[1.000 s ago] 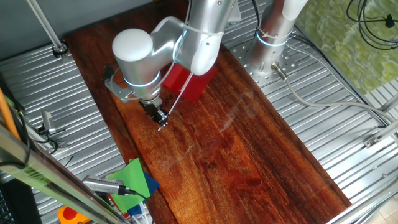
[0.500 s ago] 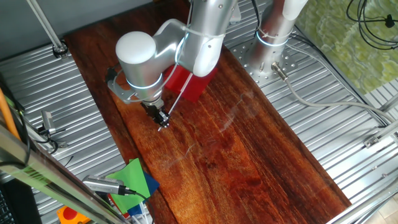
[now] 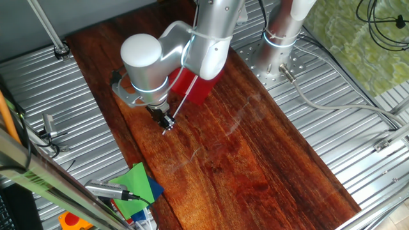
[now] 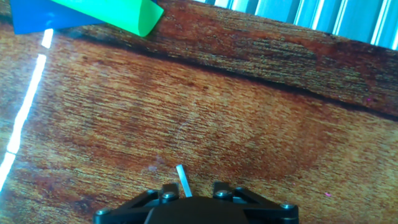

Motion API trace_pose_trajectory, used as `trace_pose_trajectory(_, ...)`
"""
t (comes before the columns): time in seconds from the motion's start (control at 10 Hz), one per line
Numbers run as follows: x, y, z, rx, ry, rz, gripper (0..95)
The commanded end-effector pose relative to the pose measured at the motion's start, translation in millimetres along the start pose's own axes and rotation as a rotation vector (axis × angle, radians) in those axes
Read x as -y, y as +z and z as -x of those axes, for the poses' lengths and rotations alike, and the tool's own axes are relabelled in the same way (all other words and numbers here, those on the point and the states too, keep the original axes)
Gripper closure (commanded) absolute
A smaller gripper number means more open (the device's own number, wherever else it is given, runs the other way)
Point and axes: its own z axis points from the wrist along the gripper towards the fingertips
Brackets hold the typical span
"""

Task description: Wave the flag

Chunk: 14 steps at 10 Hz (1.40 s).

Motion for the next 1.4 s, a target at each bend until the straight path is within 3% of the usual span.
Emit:
trace_pose_trajectory(0.1,0.5,0.7,-0.2,-0.002,-0.001,-0.002,76.0)
trace_pose_trajectory(0.5,0.4,0.7,-0.2,0.000,0.004,0.000,76.0)
trace_pose_trajectory(0.8,-1.0,0.5,0.9,0.031,0.055,0.049,76.0)
trace_pose_trajectory(1.4,-7.8,0.5,0.7,0.029,0.062,0.022,76.0)
